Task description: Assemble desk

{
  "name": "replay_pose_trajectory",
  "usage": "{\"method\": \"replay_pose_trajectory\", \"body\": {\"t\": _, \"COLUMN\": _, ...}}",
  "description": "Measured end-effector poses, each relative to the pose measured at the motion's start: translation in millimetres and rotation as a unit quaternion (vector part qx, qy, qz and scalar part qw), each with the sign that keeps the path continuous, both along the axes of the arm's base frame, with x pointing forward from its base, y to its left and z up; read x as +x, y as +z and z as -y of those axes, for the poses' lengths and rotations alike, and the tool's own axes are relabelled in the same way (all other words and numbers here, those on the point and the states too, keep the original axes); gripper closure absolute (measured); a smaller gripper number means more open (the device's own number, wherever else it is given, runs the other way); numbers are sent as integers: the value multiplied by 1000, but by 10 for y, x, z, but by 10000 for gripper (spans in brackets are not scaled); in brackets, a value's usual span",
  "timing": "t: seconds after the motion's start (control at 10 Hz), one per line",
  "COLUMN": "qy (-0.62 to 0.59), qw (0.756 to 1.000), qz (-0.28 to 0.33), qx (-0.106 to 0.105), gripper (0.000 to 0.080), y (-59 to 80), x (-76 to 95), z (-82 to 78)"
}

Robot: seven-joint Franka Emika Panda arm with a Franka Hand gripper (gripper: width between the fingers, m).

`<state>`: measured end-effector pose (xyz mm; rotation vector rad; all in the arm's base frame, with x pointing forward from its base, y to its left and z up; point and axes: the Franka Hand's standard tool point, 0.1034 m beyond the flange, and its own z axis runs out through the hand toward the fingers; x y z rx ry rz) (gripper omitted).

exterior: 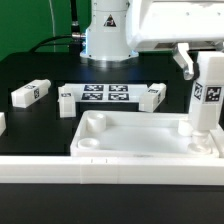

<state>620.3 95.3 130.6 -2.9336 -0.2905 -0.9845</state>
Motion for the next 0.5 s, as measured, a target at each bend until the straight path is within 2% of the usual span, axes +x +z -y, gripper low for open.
{"method": "replay_pose_trajectory", "body": {"t": 0.5, "qy": 2, "qw": 1000, "qz": -3, "qx": -2, "gripper": 509, "y": -44, "x": -13, "z": 6}}
